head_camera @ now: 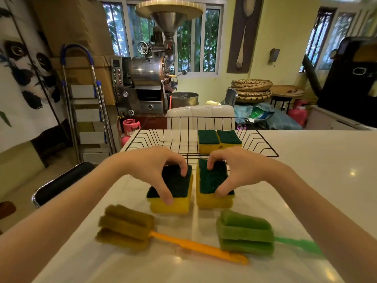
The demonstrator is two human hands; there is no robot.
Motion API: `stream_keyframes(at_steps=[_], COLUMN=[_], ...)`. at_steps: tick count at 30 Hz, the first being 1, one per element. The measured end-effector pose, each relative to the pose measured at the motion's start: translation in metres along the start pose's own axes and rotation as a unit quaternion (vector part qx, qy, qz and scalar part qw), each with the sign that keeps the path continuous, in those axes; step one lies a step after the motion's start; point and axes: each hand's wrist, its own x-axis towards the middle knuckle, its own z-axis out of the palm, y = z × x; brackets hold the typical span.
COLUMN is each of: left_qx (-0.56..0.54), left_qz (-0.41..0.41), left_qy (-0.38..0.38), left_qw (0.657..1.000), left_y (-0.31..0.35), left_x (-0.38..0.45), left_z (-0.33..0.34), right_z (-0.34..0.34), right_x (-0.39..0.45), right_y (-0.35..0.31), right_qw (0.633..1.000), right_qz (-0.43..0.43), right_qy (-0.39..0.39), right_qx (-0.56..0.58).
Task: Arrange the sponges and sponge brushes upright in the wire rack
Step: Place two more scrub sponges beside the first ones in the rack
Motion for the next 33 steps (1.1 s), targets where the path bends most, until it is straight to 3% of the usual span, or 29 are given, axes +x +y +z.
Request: stream_keyframes(at_steps=[4, 16, 25, 33], left_qx=[-0.042, 0.027, 0.064, 0.078], left_qz=[0.020, -0.004, -0.059, -0.115], left_qy=[0.013, 0.088, 0.106, 0.069], left_qw=[0.999, 0.996, 0.990, 0.988], left_y=[0.010, -0.022, -0.087, -0.117], left_x=[-0.013, 0.038, 0.103, 0.134], left_z=[-0.039, -0.095, -0.096, -0.076], right_z=[-0.035, -0.094, -0.084, -0.053], right_x=[-0.001, 0.062, 0.137, 0.182], right_y=[-0.007, 0.008, 0.033, 0.054], right_qw=[0.999, 0.997, 0.994, 0.995], right_qz=[-0.018, -0.012, -0.016, -0.027], right_qy=[0.009, 0.073, 0.110, 0.091], right_qx=[0.025, 0.007, 0.012, 0.036])
